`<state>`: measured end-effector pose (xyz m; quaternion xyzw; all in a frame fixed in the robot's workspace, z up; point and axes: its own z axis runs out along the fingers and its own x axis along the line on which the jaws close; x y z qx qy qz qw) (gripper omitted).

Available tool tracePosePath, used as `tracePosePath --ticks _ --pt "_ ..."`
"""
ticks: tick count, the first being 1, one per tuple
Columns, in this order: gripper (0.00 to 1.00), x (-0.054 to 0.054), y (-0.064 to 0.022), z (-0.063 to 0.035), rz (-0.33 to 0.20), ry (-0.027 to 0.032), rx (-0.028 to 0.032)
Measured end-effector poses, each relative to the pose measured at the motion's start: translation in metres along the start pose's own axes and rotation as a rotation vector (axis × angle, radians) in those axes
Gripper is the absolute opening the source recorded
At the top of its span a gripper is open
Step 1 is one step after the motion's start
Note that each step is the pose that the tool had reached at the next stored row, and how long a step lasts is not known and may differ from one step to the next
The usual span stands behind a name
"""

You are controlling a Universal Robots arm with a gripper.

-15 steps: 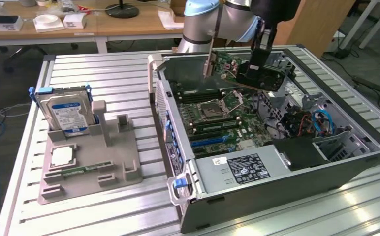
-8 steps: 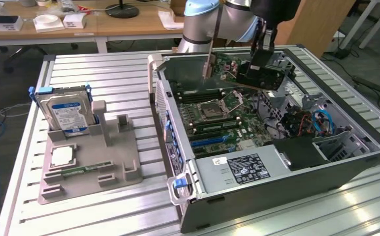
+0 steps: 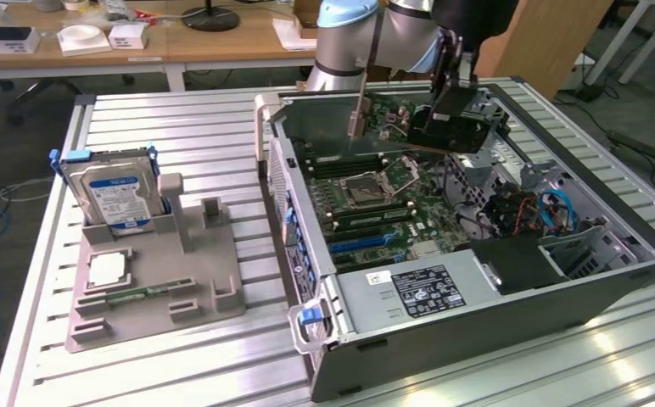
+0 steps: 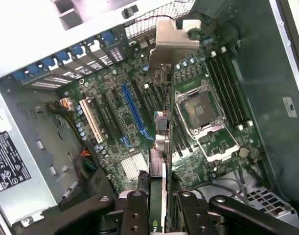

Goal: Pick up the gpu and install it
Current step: 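Insert the gpu into the slot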

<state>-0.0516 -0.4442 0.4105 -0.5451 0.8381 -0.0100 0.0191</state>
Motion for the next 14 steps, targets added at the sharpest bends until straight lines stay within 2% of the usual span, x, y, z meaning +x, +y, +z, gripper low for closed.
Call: tracePosePath --ticks 7,14 --pt "0.27 0.0004 -0.0001 0.0001 -0.071 -0.0027 -0.0015" --pt "0.27 0.0006 0.0001 0.0009 -0.170 -0.0063 -0.0036"
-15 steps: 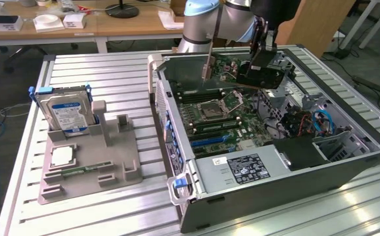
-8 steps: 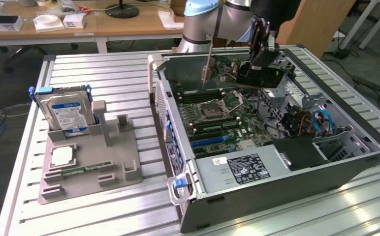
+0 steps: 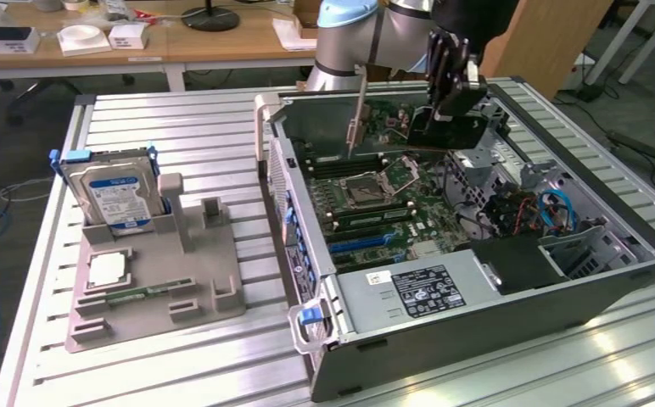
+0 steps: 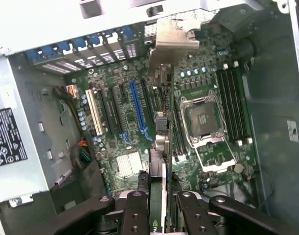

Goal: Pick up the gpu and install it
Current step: 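Insert the gpu into the slot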

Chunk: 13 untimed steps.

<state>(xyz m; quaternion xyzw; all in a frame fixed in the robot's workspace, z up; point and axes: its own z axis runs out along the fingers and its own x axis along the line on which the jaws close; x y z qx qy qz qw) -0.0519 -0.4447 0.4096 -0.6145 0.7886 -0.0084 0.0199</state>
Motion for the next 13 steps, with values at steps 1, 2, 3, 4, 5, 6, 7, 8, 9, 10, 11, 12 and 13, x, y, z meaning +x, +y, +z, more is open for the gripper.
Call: tracePosePath --ticks 1,2,3,4,5,6,7,8,9,10,11,12,13 --pt "0.27 0.0000 0.0000 0.0002 -0.014 -0.0005 -0.0003" --pt "0.27 0.0000 0.0001 0.0006 -0.029 -0.0014 -0.0005" --pt "0.27 0.0000 0.0001 0.0010 -0.043 -0.0019 -0.0009" --pt "0.27 0.0001 0.0001 0.0016 -0.058 -0.0026 -0.0011" --pt "0.27 0.0001 0.0001 0.0023 -0.073 -0.0031 -0.0015" --pt "0.27 0.0001 0.0001 0.0032 -0.089 -0.0037 -0.0018" --pt "0.27 0.0001 0.0002 0.0040 -0.107 -0.0042 -0.0022" --pt "0.27 0.0001 0.0002 0.0048 -0.124 -0.0049 -0.0026" --pt "0.27 0.0001 0.0003 0.0055 -0.140 -0.0055 -0.0029" --pt "0.27 0.0001 0.0003 0.0060 -0.154 -0.0060 -0.0032" --pt "0.27 0.0002 0.0003 0.0065 -0.167 -0.0064 -0.0035" --pt "0.27 0.0002 0.0003 0.0069 -0.177 -0.0068 -0.0036" --pt "0.27 0.0002 0.0003 0.0073 -0.184 -0.0070 -0.0039"
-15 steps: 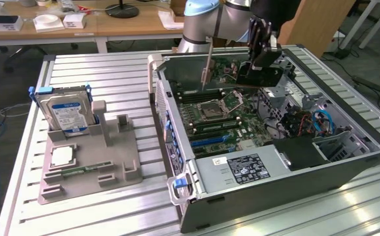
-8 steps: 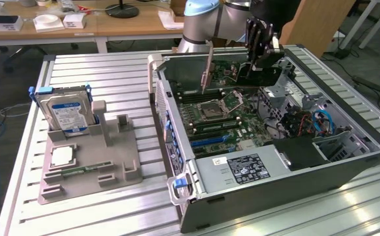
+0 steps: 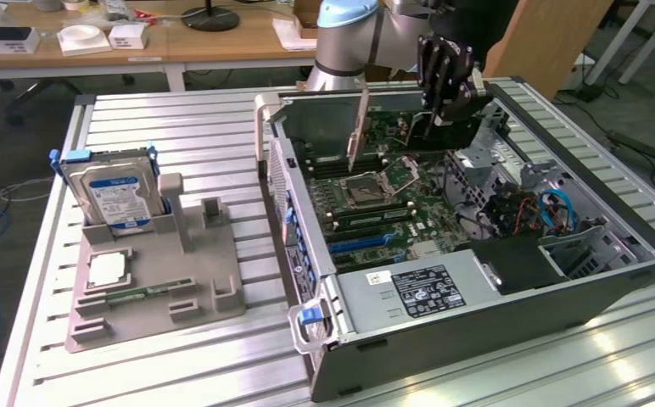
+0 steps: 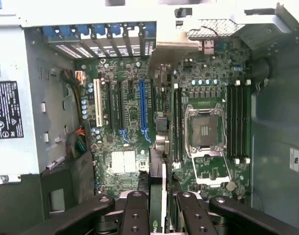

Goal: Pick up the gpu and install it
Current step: 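Insert the gpu into the slot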

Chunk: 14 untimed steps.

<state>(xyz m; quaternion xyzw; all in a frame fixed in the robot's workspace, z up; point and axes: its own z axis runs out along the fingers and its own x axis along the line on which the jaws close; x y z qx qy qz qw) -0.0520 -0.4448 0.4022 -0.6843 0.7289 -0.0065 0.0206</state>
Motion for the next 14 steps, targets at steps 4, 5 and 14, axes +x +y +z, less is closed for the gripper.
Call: tracePosePath --ticks 4,5,14 --pt "0.27 0.000 0.0004 0.0056 -0.025 -0.0011 -0.0004" --pt "0.27 0.000 0.0004 0.0070 -0.028 -0.0011 -0.0006" --pt "0.27 0.001 0.0019 0.0117 -0.034 0.0000 -0.0007"
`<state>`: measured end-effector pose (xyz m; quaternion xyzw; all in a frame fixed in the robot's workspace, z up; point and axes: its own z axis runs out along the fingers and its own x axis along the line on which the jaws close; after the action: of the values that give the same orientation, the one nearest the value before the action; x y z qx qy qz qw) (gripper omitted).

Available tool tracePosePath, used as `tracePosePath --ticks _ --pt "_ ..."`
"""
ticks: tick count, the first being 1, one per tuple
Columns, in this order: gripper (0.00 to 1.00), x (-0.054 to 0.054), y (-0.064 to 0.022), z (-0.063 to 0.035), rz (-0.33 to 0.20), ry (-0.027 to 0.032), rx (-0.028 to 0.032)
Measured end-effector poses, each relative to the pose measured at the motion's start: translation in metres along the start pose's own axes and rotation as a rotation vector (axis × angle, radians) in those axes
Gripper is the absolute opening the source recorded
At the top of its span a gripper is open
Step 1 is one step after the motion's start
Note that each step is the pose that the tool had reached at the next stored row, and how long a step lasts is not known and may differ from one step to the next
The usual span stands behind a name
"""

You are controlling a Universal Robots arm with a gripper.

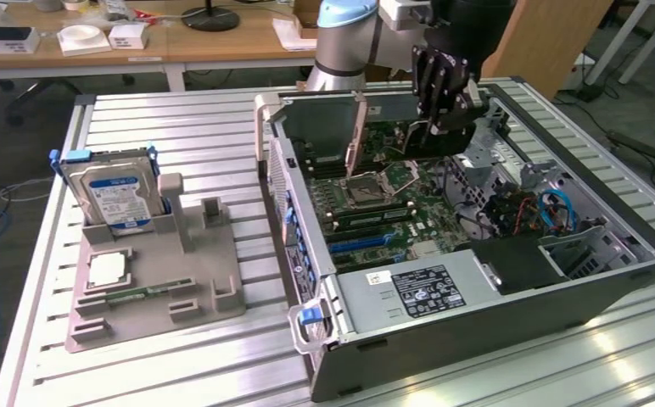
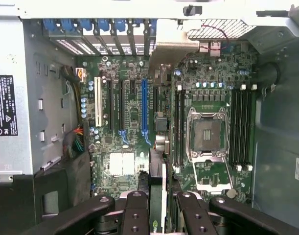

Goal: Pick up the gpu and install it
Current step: 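Insert the gpu into the slot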

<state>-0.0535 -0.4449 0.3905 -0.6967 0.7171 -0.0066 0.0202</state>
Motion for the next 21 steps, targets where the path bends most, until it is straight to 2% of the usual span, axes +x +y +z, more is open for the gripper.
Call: tracePosePath --ticks 7,13,16,21 --pt "0.27 -0.0003 0.0001 0.0028 0.000 -0.0023 0.0001" --pt "0.27 -0.0002 0.0002 0.0046 0.000 -0.0010 -0.0001" --pt "0.27 -0.0002 0.0006 0.0054 0.000 -0.0008 -0.0019" --pt "0.27 0.0000 0.0026 0.0089 0.000 -0.0005 -0.0101"
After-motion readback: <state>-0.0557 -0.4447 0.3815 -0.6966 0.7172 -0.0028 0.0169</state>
